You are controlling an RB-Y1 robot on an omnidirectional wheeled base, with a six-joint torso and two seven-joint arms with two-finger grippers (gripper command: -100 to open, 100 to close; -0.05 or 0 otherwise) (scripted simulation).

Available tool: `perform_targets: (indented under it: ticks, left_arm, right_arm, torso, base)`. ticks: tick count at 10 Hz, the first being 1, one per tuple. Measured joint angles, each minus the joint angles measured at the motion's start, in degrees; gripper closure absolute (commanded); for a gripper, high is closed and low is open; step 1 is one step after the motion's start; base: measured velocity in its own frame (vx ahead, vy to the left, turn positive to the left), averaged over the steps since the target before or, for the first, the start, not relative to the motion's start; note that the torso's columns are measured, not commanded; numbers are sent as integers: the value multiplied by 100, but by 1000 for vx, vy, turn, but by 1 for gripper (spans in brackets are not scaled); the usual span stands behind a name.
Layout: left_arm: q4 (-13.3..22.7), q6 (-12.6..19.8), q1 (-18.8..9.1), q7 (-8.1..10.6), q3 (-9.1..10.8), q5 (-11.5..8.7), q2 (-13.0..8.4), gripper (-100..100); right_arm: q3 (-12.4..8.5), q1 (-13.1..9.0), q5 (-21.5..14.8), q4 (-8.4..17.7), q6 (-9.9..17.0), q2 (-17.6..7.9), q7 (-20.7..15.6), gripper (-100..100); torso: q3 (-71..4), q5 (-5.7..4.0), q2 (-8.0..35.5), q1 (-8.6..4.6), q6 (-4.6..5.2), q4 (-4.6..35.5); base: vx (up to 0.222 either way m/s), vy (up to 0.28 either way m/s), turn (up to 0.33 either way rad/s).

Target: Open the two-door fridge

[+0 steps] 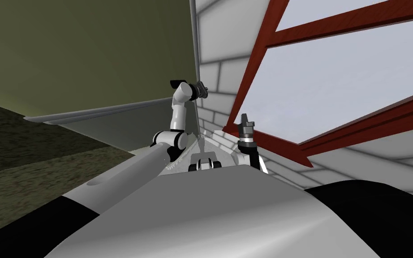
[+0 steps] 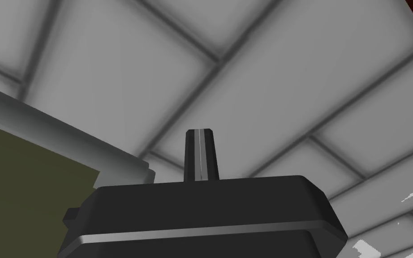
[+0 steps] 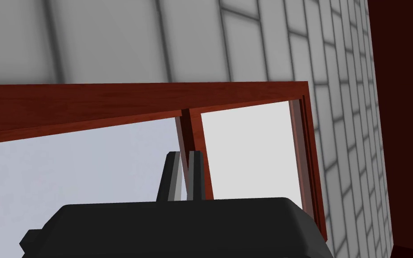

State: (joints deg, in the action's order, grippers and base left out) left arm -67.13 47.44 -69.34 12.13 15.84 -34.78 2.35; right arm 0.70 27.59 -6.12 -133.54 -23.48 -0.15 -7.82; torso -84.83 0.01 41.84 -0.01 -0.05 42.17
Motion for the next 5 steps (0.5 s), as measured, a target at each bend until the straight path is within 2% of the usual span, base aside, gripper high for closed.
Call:
perform_targets:
  ticks: [1, 2, 5]
  left_arm:
    - [75, -29, -29, -25, 12, -33, -153, -100]
    - [-91, 28, 52, 29, 1, 37, -283, -100]
    - [79, 5, -32, 27, 46, -3, -764, -100]
  right_arm:
    - [0, 1, 0, -1, 0, 0, 0, 0]
    - [0, 2, 0, -1, -1, 0, 0, 0]
    - [0, 2, 0, -1, -1, 0, 0, 0]
  torso:
    - [-11, -2, -14, -4, 1, -7]
    - [-4, -2, -2, -5, 3, -4]
    - [28, -1, 47, 1, 6, 12]
  base:
    - [16, -10, 10]
    - [36, -16, 14]
    - [54, -14, 20]
